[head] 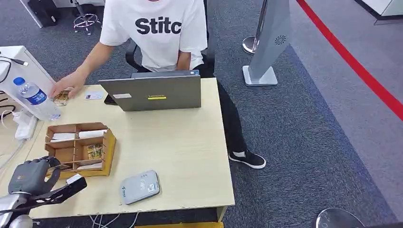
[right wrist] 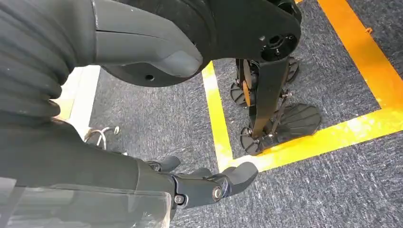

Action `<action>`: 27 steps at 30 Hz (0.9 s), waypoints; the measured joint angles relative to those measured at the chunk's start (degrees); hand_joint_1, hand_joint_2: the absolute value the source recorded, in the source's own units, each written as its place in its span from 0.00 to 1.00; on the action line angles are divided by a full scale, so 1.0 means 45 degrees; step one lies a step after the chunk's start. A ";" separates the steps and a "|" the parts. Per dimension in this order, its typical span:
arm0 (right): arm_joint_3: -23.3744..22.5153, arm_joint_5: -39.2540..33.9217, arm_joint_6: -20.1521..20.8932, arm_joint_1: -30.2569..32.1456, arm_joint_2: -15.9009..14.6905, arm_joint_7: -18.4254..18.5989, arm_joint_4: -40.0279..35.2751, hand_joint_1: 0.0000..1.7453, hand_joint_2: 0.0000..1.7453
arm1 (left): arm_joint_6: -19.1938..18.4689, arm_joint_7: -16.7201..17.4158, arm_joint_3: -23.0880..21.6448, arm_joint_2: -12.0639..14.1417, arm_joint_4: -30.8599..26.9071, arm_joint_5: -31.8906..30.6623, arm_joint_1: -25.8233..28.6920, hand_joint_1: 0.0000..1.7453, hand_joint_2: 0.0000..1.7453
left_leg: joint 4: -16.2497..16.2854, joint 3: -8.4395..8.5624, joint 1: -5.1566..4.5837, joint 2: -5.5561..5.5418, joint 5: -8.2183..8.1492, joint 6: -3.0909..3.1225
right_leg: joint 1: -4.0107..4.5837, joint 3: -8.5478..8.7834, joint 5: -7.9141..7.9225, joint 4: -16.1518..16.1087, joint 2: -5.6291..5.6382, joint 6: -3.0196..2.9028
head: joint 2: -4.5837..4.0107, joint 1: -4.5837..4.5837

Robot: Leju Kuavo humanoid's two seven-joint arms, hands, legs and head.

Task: Pass the card to the sensor for recognition and then transmit it.

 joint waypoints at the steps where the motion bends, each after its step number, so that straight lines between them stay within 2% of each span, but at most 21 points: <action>1: 0.0000 0.0000 0.0000 0.0000 0.0000 0.0000 0.0000 0.00 1.00 | 0.0000 0.0000 0.0000 0.0000 0.0000 0.0000 0.0000 1.00 1.00 | 0.0000 0.0000 0.0000 0.0000 0.0000 0.0000 | 0.0000 0.0000 0.0000 0.0000 0.0000 0.0000 | 0.0000 0.0000; 6: 0.0000 0.0000 0.0000 -0.0001 0.0000 0.0000 0.0000 0.00 1.00 | 0.0033 -0.0015 0.0000 0.0005 -0.0058 0.0004 -0.0003 1.00 1.00 | 0.0000 0.0000 0.0000 0.0000 0.0000 0.0000 | 0.0000 0.0000 0.0000 0.0000 0.0000 0.0000 | 0.0000 0.0000; 12: 0.0000 0.0000 0.0005 -0.0011 0.0000 -0.0049 0.0000 0.00 1.00 | 0.0685 -0.0296 0.0039 0.0214 -0.0656 0.0209 -0.0295 1.00 1.00 | 0.0003 -0.0002 0.0009 -0.0010 0.0011 -0.0012 | 0.0006 -0.0005 0.0001 -0.0001 -0.0006 0.0000 | 0.0000 0.0000; 15: 0.0000 0.0005 0.0010 -0.0020 -0.0005 -0.0107 0.0000 0.00 1.00 | 0.0734 -0.0277 0.0136 0.0490 -0.1151 0.0437 -0.1082 1.00 1.00 | 0.0003 -0.0006 0.0015 -0.0022 0.0016 -0.0012 | 0.0015 0.0003 0.0005 0.0000 -0.0018 -0.0005 | 0.0000 0.0004; 20: 0.0010 0.0078 0.0024 -0.0047 -0.0015 -0.0117 0.0000 0.00 1.00 | -0.0034 0.0413 0.0253 0.0947 -0.1268 0.0836 -0.2871 1.00 1.00 | 0.0002 -0.0008 0.0036 -0.0012 0.0046 -0.0037 | 0.0037 -0.0008 0.0041 0.0000 -0.0013 -0.0046 | 0.0000 0.0000; 24: 0.0024 0.0078 0.0058 -0.0058 -0.0015 -0.0112 0.0000 0.00 1.00 | -0.0214 0.0637 0.0384 0.0942 -0.1248 0.1496 -0.3797 1.00 1.00 | 0.0002 -0.0007 0.0037 -0.0013 0.0049 -0.0040 | 0.0039 -0.0007 0.0045 0.0000 -0.0011 -0.0043 | 0.0000 0.0000; 27: 0.0058 0.0078 0.0063 -0.0095 -0.0010 -0.0082 0.0000 0.00 1.00 | -0.0209 0.0841 0.0393 0.0840 -0.1141 0.1584 -0.4053 1.00 1.00 | 0.0002 -0.0006 0.0037 -0.0008 0.0049 -0.0041 | 0.0038 -0.0009 0.0045 0.0000 -0.0004 -0.0044 | 0.0000 0.0000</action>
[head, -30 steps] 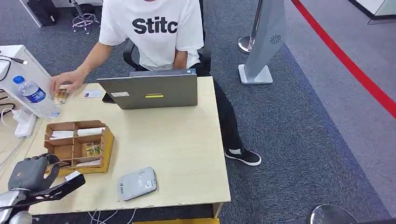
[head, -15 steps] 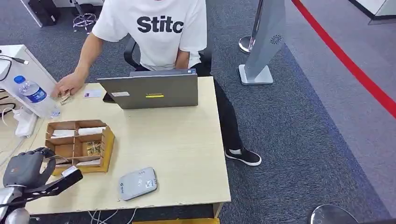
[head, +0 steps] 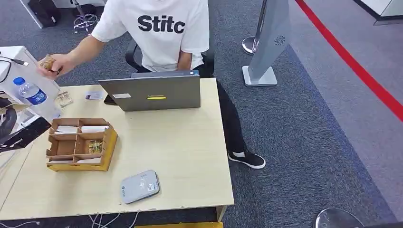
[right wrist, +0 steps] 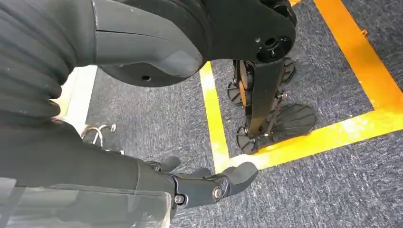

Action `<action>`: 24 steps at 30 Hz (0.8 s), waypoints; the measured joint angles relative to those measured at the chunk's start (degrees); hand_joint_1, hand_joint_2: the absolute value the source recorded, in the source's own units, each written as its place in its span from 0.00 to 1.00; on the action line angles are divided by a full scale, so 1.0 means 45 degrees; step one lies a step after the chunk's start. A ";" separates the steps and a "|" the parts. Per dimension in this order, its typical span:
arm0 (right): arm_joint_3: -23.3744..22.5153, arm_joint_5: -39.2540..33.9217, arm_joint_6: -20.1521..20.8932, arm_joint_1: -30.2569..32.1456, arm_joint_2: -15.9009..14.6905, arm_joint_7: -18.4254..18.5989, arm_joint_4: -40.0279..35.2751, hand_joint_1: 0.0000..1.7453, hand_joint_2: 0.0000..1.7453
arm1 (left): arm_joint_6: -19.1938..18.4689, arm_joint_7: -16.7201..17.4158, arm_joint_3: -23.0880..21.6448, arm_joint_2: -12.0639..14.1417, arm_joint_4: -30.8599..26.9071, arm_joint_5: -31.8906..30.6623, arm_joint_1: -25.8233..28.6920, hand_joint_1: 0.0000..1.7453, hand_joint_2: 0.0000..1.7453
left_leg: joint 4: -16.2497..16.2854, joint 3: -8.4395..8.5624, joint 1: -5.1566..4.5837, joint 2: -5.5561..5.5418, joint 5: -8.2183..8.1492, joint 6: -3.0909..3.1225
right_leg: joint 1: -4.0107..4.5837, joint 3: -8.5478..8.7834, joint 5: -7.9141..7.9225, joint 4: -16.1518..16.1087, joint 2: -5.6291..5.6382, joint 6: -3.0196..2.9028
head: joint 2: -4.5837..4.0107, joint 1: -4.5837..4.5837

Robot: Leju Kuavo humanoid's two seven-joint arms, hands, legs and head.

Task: Pass the card to the sensor for recognition and then transmit it.

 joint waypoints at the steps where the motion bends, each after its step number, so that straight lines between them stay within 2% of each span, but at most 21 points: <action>1: 0.0019 0.0000 0.0000 -0.0006 0.0000 0.0010 0.0000 0.00 1.00 | 0.0005 0.0058 0.0000 -0.0049 0.0058 0.0010 -0.0043 1.00 1.00 | 0.0000 -0.0001 0.0000 0.0001 0.0000 0.0000 | 0.0000 -0.0002 0.0000 0.0000 0.0001 0.0000 | 0.0000 0.0000; 24: 0.0068 0.0000 0.0005 -0.0020 0.0000 0.0014 0.0000 0.00 1.00 | 0.0010 0.0136 0.0000 -0.0252 0.0437 0.0039 -0.0354 1.00 1.00 | 0.0000 -0.0012 0.0001 0.0055 -0.0012 -0.0009 | 0.0000 -0.0032 0.0003 0.0000 0.0065 -0.0003 | 0.0000 0.0000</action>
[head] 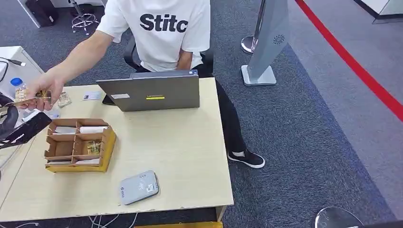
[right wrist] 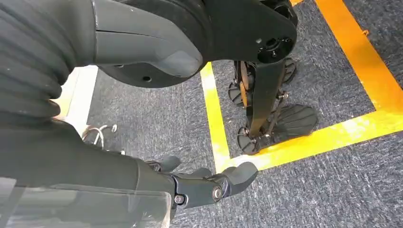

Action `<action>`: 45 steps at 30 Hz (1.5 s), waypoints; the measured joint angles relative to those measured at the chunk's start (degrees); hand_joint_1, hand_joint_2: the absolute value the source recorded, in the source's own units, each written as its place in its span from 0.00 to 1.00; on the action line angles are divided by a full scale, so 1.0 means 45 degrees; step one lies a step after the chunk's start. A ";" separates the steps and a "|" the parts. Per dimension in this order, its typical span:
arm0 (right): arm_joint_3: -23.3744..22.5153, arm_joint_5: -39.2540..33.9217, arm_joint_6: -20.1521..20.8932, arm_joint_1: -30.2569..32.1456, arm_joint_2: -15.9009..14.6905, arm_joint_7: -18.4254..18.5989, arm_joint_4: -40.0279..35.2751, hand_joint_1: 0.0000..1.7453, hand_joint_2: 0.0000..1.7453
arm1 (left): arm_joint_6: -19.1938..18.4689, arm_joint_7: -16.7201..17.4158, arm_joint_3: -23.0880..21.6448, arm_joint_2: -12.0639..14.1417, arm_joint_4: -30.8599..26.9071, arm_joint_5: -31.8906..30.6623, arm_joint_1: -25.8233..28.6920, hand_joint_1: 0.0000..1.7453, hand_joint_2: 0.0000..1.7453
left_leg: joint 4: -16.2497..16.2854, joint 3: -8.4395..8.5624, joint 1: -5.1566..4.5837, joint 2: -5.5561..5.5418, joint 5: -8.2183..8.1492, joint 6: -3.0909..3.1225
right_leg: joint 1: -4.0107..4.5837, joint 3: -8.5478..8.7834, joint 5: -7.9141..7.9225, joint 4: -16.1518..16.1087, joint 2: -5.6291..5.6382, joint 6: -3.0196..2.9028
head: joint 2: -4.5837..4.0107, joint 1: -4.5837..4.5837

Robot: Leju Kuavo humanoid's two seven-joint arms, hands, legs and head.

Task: Pass the card to the sensor for recognition and then transmit it.

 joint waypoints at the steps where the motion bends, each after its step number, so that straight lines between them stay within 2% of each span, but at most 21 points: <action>1: 0.0000 0.0000 0.0000 0.0000 0.0000 0.0000 0.0000 0.00 1.00 | -0.0004 0.0000 0.0000 0.0000 0.0000 0.0000 -0.0001 1.00 1.00 | 0.0000 -0.0001 0.0000 0.0001 -0.0002 -0.0003 | 0.0000 -0.0001 -0.0001 0.0000 0.0002 0.0000 | 0.0000 0.0000; 18: 0.0000 0.0000 0.0000 -0.0001 0.0000 0.0000 0.0000 0.00 1.00 | 0.0000 0.0000 0.0000 0.0000 0.0078 0.0000 -0.0010 1.00 1.00 | 0.0000 -0.0013 0.0001 0.0010 -0.0003 -0.0003 | 0.0000 -0.0018 -0.0002 0.0000 0.0012 0.0001 | 0.0000 0.0000; 19: 0.0000 0.0000 0.0000 0.0000 0.0000 0.0000 0.0000 0.00 1.00 | 0.0000 0.0000 0.0000 0.0000 0.0078 0.0000 -0.0010 0.00 1.00 | 0.0000 -0.0014 0.0001 0.0010 -0.0003 -0.0003 | 0.0000 -0.0018 -0.0002 0.0000 0.0012 0.0001 | 0.0000 0.0000; 21: 0.0000 -0.0015 -0.0005 0.0001 0.0000 0.0000 0.0000 0.00 1.00 | 0.0195 -0.0210 0.0000 -0.0005 0.0078 0.0254 0.0011 0.00 1.00 | -0.0001 -0.0019 0.0000 0.0010 -0.0003 -0.0003 | 0.0000 -0.0016 -0.0001 0.0000 0.0012 0.0001 | 0.0000 0.0000; 22: 0.0000 -0.0078 -0.0005 -0.0001 0.0005 -0.0004 0.0000 0.00 1.00 | 0.0849 -0.0965 0.0105 -0.0210 -0.0075 0.1090 0.0286 0.00 1.00 | -0.0005 -0.0022 -0.0005 0.0009 -0.0004 -0.0002 | -0.0004 -0.0009 -0.0001 0.0001 0.0010 0.0001 | 0.0000 0.0005; 23: 0.0000 -0.0102 -0.0014 0.0005 0.0068 -0.0043 0.0000 0.00 1.00 | 0.2090 -0.2135 0.0449 -0.0667 -0.0795 0.2305 0.1018 0.00 1.00 | -0.0015 -0.0004 -0.0026 0.0016 -0.0022 0.0005 | -0.0025 -0.0002 -0.0006 -0.0001 0.0016 0.0007 | 0.0000 -0.0015; 25: 0.0000 -0.0229 -0.0244 0.0075 0.0136 -0.0219 0.0000 0.00 1.00 | 0.4360 -0.3820 0.1128 -0.1872 -0.2772 0.3825 0.3121 0.00 1.00 | -0.0031 0.0067 -0.0087 0.0107 -0.0075 0.0058 | -0.0072 0.0026 -0.0050 -0.0002 0.0089 0.0046 | 0.0000 -0.0010; 26: -0.0005 -0.0316 -0.0511 0.0108 0.0204 -0.0316 0.0005 0.00 1.00 | 0.5020 -0.4432 0.1258 -0.2436 -0.3534 0.4247 0.3992 0.00 1.00 | -0.0028 0.0067 -0.0084 0.0121 -0.0083 0.0055 | -0.0071 0.0030 -0.0055 -0.0003 0.0099 0.0051 | 0.0000 -0.0015; 28: -0.0015 -0.0301 -0.0777 0.0145 0.0355 -0.0423 0.0019 0.00 1.00 | 0.5475 -0.5067 0.1394 -0.3085 -0.4616 0.5000 0.5346 0.00 1.00 | -0.0023 0.0039 -0.0072 0.0116 -0.0089 0.0064 | -0.0068 0.0013 -0.0056 -0.0023 0.0099 0.0053 | 0.0005 0.0024; 31: -0.0010 -0.0228 -0.0680 0.0224 0.0374 -0.0423 0.0029 0.00 1.00 | 0.5785 -0.5576 0.1851 -0.3921 -0.6185 0.5489 0.6697 0.00 1.00 | -0.0024 0.0033 -0.0075 0.0080 -0.0110 0.0087 | -0.0069 0.0023 -0.0077 -0.0024 0.0052 0.0082 | 0.0000 0.0000; 33: -0.0010 -0.0233 -0.0641 0.0236 0.0379 -0.0423 0.0034 0.00 1.00 | 0.5790 -0.5644 0.2016 -0.4217 -0.6743 0.5484 0.7182 0.00 1.00 | -0.0025 0.0030 -0.0076 0.0039 -0.0106 0.0090 | -0.0068 0.0031 -0.0087 -0.0023 0.0018 0.0088 | 0.0000 -0.0005; 40: -0.0010 -0.0267 -0.0766 0.0228 0.0364 -0.0461 0.0034 0.00 1.00 | 0.5756 -0.5663 0.2400 -0.4750 -0.7747 0.5508 0.7789 0.00 1.00 | -0.0025 0.0038 -0.0069 -0.0010 -0.0074 0.0078 | -0.0059 0.0063 -0.0074 -0.0021 -0.0020 0.0080 | 0.0000 0.0000; 43: -0.0015 -0.0306 -0.1097 0.0201 0.0486 -0.0578 0.0034 0.00 1.00 | 0.5722 -0.6038 0.2565 -0.4896 -0.7927 0.5995 0.7919 0.00 1.00 | -0.0025 0.0042 -0.0068 -0.0016 -0.0070 0.0072 | -0.0059 0.0065 -0.0073 -0.0019 -0.0025 0.0079 | 0.0000 0.0000; 45: -0.0015 -0.0306 -0.1161 0.0189 0.0525 -0.0651 0.0029 0.00 1.00 | 0.5653 -0.6573 0.2652 -0.5100 -0.8117 0.6938 0.7997 0.00 1.00 | -0.0025 0.0040 -0.0069 -0.0026 -0.0070 0.0072 | -0.0058 0.0070 -0.0074 -0.0018 -0.0035 0.0079 | 0.0000 -0.0005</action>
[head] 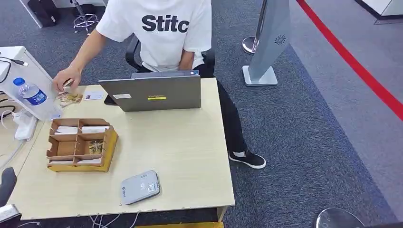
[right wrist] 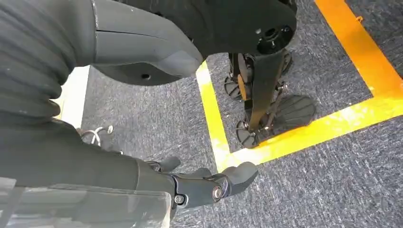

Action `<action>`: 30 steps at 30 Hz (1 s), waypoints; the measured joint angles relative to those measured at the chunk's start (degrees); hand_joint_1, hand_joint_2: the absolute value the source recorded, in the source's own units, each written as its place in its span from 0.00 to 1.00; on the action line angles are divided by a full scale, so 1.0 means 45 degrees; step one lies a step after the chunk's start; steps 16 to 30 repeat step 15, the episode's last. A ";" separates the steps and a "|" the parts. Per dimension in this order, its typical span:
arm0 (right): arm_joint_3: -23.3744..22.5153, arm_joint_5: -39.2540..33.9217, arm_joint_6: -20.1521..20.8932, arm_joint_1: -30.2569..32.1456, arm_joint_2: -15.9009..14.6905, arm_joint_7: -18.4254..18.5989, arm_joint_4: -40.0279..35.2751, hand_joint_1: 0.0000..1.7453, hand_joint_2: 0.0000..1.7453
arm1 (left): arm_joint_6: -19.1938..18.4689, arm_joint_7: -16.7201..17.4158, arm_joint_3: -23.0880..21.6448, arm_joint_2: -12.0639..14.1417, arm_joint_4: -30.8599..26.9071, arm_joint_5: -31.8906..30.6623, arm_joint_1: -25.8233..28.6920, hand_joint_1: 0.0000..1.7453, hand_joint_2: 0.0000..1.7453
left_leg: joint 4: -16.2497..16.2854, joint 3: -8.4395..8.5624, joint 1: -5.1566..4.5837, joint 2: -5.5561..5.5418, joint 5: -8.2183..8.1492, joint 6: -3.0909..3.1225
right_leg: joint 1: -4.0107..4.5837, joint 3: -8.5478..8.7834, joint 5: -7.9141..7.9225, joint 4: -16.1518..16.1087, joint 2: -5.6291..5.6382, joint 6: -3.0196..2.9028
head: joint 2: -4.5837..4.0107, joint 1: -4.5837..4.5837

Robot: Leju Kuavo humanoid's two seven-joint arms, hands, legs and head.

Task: Pass the card to the sensor for recognition and then transmit it.

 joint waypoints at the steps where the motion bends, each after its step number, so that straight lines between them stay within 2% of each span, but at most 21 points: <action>1: 0.0000 0.0000 -0.0005 -0.0012 0.0010 -0.0019 0.0005 0.00 1.00 | -0.0014 -0.0433 0.0102 -0.0173 -0.0141 0.0734 0.0067 0.00 1.00 | 0.0000 0.0000 0.0000 0.0000 0.0000 0.0000 | 0.0000 0.0001 0.0000 0.0001 -0.0002 0.0000 | 0.0000 0.0005; 3: 0.0000 0.0010 0.0093 -0.0022 0.0010 0.0054 0.0005 0.00 1.00 | 0.0073 -0.1195 0.0360 -0.0603 -0.0525 0.2488 0.0294 0.00 1.00 | 0.0000 0.0001 -0.0001 0.0002 -0.0001 0.0000 | 0.0001 0.0000 0.0000 0.0000 0.0000 0.0000 | 0.0000 0.0000; 5: 0.0000 0.0039 0.0248 -0.0011 -0.0049 0.0175 0.0005 0.00 1.00 | 0.0019 -0.1432 0.0637 -0.1152 -0.1133 0.4329 0.0524 0.00 1.00 | 0.0000 -0.0004 -0.0004 -0.0001 -0.0004 0.0004 | -0.0001 0.0002 -0.0002 -0.0003 -0.0001 0.0003 | 0.0000 0.0005; 8: -0.0020 -0.0145 0.0277 0.0011 -0.0078 0.0389 0.0010 0.00 1.00 | -0.1561 -0.1504 0.1673 -0.2586 -0.1636 0.7148 0.0982 0.00 1.00 | 0.0001 0.0000 -0.0011 -0.0002 -0.0023 0.0031 | -0.0007 0.0011 -0.0013 -0.0008 -0.0007 0.0018 | 0.0000 0.0005; 10: -0.0049 -0.0209 0.0258 0.0020 -0.0083 0.0447 0.0024 0.00 1.00 | -0.2040 -0.1504 0.2381 -0.3391 -0.1671 0.7838 0.1239 0.00 1.00 | 0.0004 0.0001 -0.0008 0.0000 -0.0023 0.0032 | -0.0004 0.0006 -0.0013 -0.0014 -0.0003 0.0018 | 0.0000 0.0010; 14: -0.0087 -0.0209 0.0238 0.0024 -0.0092 0.0476 0.0029 0.00 1.00 | -0.2200 -0.1524 0.3171 -0.4152 -0.1845 0.8007 0.1460 0.00 1.00 | 0.0007 0.0002 -0.0007 -0.0010 -0.0023 0.0032 | -0.0004 0.0013 -0.0013 -0.0014 -0.0026 0.0018 | 0.0004 0.0000; 30: -0.0097 -0.0209 0.0238 0.0024 -0.0092 0.0476 0.0029 0.00 1.00 | -0.2210 -0.1534 0.3254 -0.4274 -0.1865 0.8007 0.1493 0.00 1.00 | 0.0006 -0.0001 -0.0007 -0.0010 -0.0023 0.0031 | -0.0004 0.0016 -0.0013 -0.0013 -0.0025 0.0017 | 0.0000 0.0005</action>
